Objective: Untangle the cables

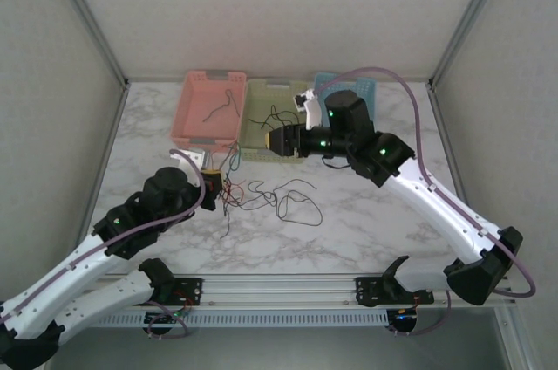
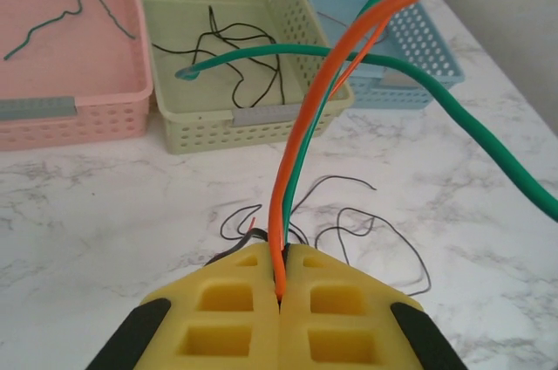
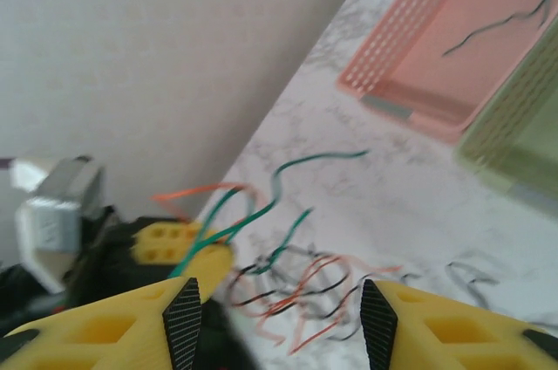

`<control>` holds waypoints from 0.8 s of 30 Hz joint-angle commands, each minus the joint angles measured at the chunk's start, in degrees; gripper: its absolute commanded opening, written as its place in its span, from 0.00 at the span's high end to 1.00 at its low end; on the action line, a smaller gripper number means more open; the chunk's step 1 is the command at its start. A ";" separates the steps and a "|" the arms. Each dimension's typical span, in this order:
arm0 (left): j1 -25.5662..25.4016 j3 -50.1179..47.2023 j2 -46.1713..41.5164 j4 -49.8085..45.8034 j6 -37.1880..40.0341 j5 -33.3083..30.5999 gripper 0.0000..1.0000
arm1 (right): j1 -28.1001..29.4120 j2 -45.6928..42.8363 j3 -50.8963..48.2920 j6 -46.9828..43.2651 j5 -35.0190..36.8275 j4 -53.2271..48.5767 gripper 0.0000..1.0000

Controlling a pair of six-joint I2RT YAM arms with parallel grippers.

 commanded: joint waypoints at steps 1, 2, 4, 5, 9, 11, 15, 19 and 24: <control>-0.11 1.36 1.52 2.94 1.45 -3.11 1.00 | 2.54 -0.90 -2.24 9.89 1.53 3.43 0.47; -0.08 1.44 2.08 3.13 1.45 -3.12 1.00 | 3.58 -0.47 -2.23 10.42 2.10 3.26 0.48; -0.11 1.49 2.66 3.34 1.62 -3.06 1.00 | 5.34 0.46 -1.81 10.41 2.58 3.26 0.48; -0.11 1.53 2.80 3.27 1.71 -3.17 1.00 | 5.98 1.16 -1.32 10.31 2.82 2.95 0.47; -0.11 1.40 2.43 3.05 1.80 -3.39 1.00 | 7.64 4.12 0.12 10.89 4.87 2.44 0.48; -0.11 1.27 2.13 3.02 1.80 -3.39 1.00 | 8.14 5.91 1.07 11.52 4.37 2.93 0.49; -0.11 1.44 1.93 2.10 2.58 -3.84 1.00 | 9.60 9.17 4.00 11.70 4.32 2.52 0.51; -0.11 1.62 1.59 1.44 3.20 -4.11 1.00 | 10.30 10.39 4.89 11.90 4.10 2.78 0.52; -0.11 1.27 1.44 1.75 2.88 -3.92 1.00 | 10.54 10.86 4.62 11.74 4.25 2.58 0.66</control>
